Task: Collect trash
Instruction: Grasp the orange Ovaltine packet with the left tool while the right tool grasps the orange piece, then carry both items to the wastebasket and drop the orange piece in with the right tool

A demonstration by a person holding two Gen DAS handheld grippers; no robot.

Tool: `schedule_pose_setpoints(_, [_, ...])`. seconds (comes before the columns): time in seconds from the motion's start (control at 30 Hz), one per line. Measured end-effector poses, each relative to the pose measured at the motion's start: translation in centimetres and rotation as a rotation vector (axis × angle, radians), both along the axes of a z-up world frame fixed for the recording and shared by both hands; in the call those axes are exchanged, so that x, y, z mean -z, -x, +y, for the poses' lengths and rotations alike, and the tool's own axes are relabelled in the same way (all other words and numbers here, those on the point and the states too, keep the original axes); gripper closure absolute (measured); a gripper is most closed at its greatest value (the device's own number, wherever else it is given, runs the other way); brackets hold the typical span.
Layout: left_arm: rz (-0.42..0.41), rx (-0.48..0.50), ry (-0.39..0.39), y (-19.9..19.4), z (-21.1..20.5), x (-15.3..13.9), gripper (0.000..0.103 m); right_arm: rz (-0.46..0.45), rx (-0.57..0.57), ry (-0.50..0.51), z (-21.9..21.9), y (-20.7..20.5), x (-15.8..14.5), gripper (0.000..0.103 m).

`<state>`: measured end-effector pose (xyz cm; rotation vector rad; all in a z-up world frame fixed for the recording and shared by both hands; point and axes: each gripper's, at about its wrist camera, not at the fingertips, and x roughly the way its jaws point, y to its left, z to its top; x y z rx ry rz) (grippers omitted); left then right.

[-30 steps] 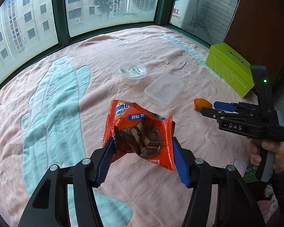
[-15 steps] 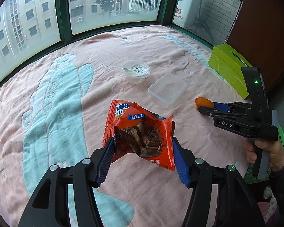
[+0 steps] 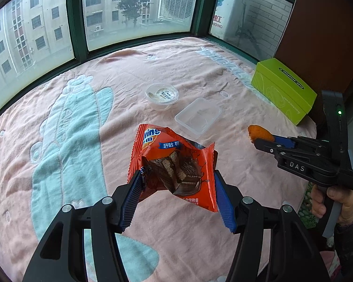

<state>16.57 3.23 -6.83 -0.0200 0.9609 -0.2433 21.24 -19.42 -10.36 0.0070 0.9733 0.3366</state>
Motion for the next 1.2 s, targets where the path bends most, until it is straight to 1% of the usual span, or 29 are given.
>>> schedule_pose_setpoints(0.37, [-0.029,0.04,0.026,1.7,-3.1,-1.6,0.046,-0.05,0.086,-0.046,-3.2,5.1,-3.6,0.071])
schedule_pose_setpoints(0.73, [-0.05,0.125,0.051,3.1,-7.8,-2.9,0.046,-0.099,0.199,-0.068,-7.8,10.6,-6.1,0.07])
schedule_pose_setpoints(0.87, [-0.061,0.155,0.056,3.7,-9.5,-3.6,0.046,-0.127,0.235,-0.043,-9.2,12.2,-6.9,0.07])
schedule_pose_setpoints(1.07, [-0.074,0.187,0.073,4.2,-11.8,-4.4,0.046,-0.155,0.302,-0.047,-11.8,14.6,-8.0,0.07])
schedule_pose_setpoints(1.2, [-0.09,0.199,0.083,4.6,-13.2,-5.1,0.046,-0.174,0.35,-0.027,-13.4,16.2,-8.6,0.07])
